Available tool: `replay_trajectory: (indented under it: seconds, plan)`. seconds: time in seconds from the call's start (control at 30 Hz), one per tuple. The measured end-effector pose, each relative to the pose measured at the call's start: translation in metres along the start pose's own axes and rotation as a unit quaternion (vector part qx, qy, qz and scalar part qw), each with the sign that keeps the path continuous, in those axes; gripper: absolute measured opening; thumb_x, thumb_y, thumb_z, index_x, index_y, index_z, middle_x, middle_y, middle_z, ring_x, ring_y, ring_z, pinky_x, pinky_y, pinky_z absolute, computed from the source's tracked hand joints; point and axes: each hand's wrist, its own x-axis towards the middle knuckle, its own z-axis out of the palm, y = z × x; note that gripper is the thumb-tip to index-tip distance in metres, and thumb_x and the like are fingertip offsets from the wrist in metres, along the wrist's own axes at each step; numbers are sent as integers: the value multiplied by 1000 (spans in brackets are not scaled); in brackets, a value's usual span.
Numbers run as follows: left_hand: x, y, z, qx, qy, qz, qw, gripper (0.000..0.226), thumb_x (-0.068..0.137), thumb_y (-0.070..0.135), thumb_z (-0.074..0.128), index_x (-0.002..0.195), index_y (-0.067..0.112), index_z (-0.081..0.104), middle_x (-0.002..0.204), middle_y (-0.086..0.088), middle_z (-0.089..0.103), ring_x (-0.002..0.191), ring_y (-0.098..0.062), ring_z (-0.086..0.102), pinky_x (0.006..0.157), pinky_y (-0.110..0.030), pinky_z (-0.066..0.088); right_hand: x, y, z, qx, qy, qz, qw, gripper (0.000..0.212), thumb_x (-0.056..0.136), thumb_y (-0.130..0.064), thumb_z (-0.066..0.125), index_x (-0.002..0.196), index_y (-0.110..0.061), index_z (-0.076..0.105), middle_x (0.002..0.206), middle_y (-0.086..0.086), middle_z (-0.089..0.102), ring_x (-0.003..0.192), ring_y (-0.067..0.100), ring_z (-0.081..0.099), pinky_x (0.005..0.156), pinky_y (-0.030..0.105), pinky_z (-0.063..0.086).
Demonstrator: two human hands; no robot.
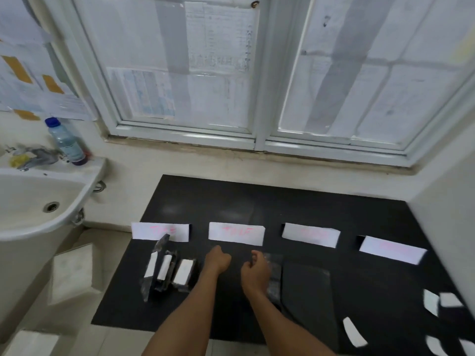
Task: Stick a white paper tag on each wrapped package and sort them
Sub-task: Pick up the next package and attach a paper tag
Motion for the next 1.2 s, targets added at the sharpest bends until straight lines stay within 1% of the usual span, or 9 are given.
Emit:
replay_trajectory:
  seconds: [0.1,0.17,0.33,0.43,0.67,0.87,1.0,1.1,1.2]
  plan:
    - [-11,22,39,-9,-65,31,997,43,91,7,44,133,1,48,141,-17,48,128,-30,48,105,-31,37,12,22,-33,-30,32,51,998,51,85,-13,55,136,-12,48,134,12,51,125,29,47,107,41,39]
    - [-16,24,55,-28,-101,47,993,35,89,6,45,121,1,59,124,-18,59,113,-27,56,97,-31,44,17,31,-42,-25,10,83,996,62,84,-15,59,143,-10,39,142,13,44,132,31,42,112,42,34]
    - [-10,17,93,-77,-196,39,977,36,77,6,50,107,-5,66,96,-22,68,79,-26,63,79,-39,56,17,49,-65,28,-88,161,983,62,86,-12,52,145,-11,33,135,17,52,116,32,56,93,32,47]
    - [1,9,103,-89,-193,23,977,31,81,-2,44,101,-2,67,78,-12,64,70,-23,61,68,-31,53,16,55,-67,40,-108,169,979,60,84,-13,52,142,-11,37,129,17,57,109,30,60,91,36,52]
    - [-10,18,91,-156,-172,-14,973,22,75,-4,46,82,3,65,82,-17,65,74,-28,63,73,-37,54,17,53,-67,55,-109,175,977,49,86,-15,56,134,-12,47,121,13,61,103,26,61,89,36,52]
    - [-41,42,78,-174,-138,-29,975,18,82,-6,41,88,4,55,76,-10,54,61,-16,52,47,-22,41,28,52,-64,47,-95,171,980,49,81,-18,56,130,-13,52,121,12,62,105,27,61,93,40,51]
    - [-41,50,79,-192,-121,-31,973,19,83,0,42,99,2,53,81,-9,51,64,-15,49,52,-25,39,34,47,-73,47,-81,161,983,42,80,-16,55,121,-11,58,113,10,66,99,25,63,87,35,52]
    - [-29,54,85,-204,-116,-14,972,46,64,11,49,108,-2,55,85,-12,56,69,-21,55,59,-27,45,35,40,-87,57,-65,154,984,42,77,-16,55,119,-13,59,109,8,66,97,25,63,90,40,53]
    - [-1,56,103,-187,-96,7,978,44,49,16,54,89,3,64,84,-15,66,76,-29,66,71,-41,59,36,30,-110,76,-48,137,986,44,82,-12,54,125,-12,55,116,8,64,104,25,61,94,40,51]
